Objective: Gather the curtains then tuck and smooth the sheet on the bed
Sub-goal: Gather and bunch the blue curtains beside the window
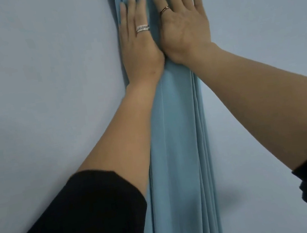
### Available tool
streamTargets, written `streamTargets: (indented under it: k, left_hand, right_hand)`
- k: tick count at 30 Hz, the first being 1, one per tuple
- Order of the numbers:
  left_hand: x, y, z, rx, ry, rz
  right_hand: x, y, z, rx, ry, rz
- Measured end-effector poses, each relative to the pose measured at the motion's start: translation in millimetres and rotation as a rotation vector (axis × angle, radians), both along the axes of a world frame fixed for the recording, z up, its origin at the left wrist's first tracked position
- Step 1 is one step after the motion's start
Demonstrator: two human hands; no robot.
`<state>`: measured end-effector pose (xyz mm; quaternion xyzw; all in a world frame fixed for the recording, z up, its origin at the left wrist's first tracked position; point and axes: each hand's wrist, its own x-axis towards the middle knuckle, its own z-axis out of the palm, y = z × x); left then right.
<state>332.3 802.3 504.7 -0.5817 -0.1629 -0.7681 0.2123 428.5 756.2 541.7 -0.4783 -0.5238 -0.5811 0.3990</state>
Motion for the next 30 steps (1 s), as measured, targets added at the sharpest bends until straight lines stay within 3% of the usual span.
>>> streamTargets:
  k: [6,12,15,18,24,27,30]
  left_hand:
    - [12,14,63,-0.008,0.086,0.162]
    - [23,23,103,-0.054,0.055,0.294]
    - [21,40,120,-0.19,0.171,0.107]
    - [10,45,125,-0.265,0.211,-0.013]
    - [10,33,75,-0.33,0.213,-0.023]
    - [9,20,2,-0.367,0.085,-0.161]
    - [4,-5,-80,-0.356,-0.052,-0.295]
  right_hand:
    - [1,-11,45,0.161,-0.037,-0.104]
    - [14,-1,90,0.157,-0.063,-0.131]
    - [25,16,101,-0.007,-0.021,-0.131]
    - [15,23,109,-0.004,0.019,-0.15]
    - [13,18,52,-0.121,0.12,-0.022]
    - [0,5,-11,-0.138,0.207,0.112]
    - [-11,-11,-85,-0.013,0.253,0.305]
